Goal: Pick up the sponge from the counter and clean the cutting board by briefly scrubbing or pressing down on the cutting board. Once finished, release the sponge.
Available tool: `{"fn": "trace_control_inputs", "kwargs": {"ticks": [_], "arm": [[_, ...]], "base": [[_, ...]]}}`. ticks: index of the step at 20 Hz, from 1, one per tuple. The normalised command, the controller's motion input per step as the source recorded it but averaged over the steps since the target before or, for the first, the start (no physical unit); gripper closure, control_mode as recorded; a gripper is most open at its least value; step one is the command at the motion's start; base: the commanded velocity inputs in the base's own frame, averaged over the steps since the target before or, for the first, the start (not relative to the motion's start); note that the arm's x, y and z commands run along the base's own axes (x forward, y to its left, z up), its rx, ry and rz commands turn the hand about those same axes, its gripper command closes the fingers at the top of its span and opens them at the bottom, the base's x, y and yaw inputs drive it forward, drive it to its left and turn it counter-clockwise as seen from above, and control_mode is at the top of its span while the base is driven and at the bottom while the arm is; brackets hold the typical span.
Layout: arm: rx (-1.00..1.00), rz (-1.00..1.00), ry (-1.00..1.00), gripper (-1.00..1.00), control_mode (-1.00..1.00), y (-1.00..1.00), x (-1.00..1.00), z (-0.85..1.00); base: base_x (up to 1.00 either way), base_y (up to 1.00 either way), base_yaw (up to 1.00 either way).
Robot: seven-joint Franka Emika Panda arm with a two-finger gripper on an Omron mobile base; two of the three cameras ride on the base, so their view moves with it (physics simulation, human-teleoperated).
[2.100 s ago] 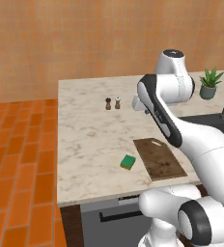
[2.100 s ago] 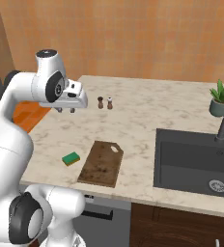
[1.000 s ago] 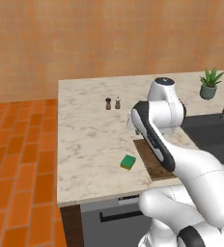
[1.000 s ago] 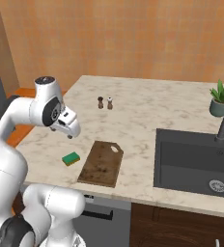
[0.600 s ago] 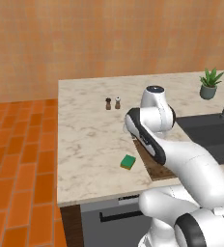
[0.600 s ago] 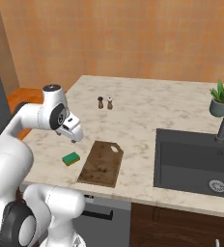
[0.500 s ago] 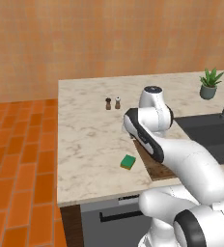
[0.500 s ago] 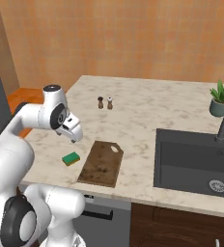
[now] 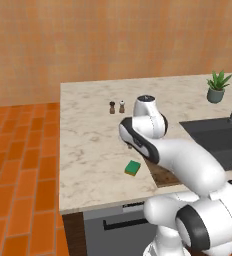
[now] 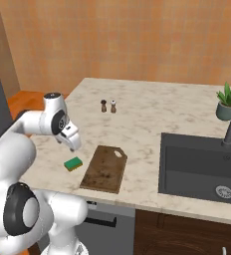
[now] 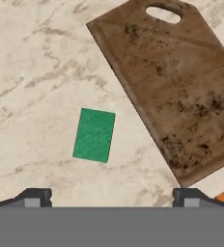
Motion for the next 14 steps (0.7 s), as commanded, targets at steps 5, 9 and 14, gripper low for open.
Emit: {"fn": "trace_control_inputs", "kwargs": {"ticks": [5, 9, 14], "arm": [[0.02, -0.01, 0.06, -1.0, -1.0, 0.02, 0.13, -0.47], [0.01, -0.04, 0.09, -1.0, -1.0, 0.18, 0.23, -0.29], [0.0, 0.0, 0.01, -1.0, -1.0, 0.02, 0.3, -0.23]], "base": [[0.0, 0.0, 0.0], [0.0, 0.0, 0.0], [0.0, 0.0, 0.0]]}}
